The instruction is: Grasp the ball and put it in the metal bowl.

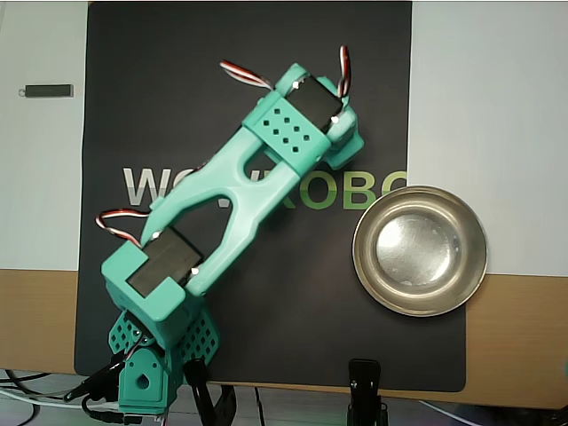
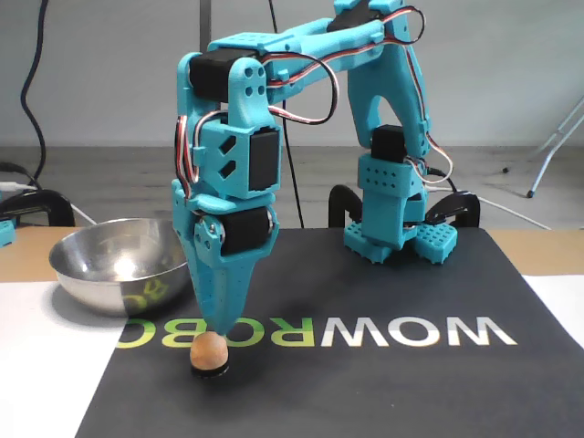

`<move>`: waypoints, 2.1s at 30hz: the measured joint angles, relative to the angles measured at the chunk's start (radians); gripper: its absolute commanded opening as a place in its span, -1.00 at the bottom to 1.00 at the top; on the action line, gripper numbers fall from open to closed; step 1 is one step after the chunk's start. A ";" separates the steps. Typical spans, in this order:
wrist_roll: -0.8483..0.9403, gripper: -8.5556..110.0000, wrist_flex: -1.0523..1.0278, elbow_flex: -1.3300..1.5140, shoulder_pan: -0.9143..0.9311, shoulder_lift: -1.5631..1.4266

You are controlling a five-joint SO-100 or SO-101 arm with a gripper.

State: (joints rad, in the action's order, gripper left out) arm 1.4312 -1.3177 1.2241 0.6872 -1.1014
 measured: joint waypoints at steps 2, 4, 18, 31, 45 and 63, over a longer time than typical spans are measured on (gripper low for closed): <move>0.000 -0.44 0.000 0.000 0.000 0.000; 0.000 -0.44 0.000 0.000 0.000 0.000; 0.000 -0.23 0.000 0.000 0.000 0.005; 0.000 -0.21 0.000 0.000 0.025 0.006; 0.000 -0.21 0.000 0.000 0.029 0.006; 0.000 -0.20 0.000 0.000 0.038 0.006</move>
State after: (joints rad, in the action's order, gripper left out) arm 1.4312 -1.3177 1.2241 0.7256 -1.0953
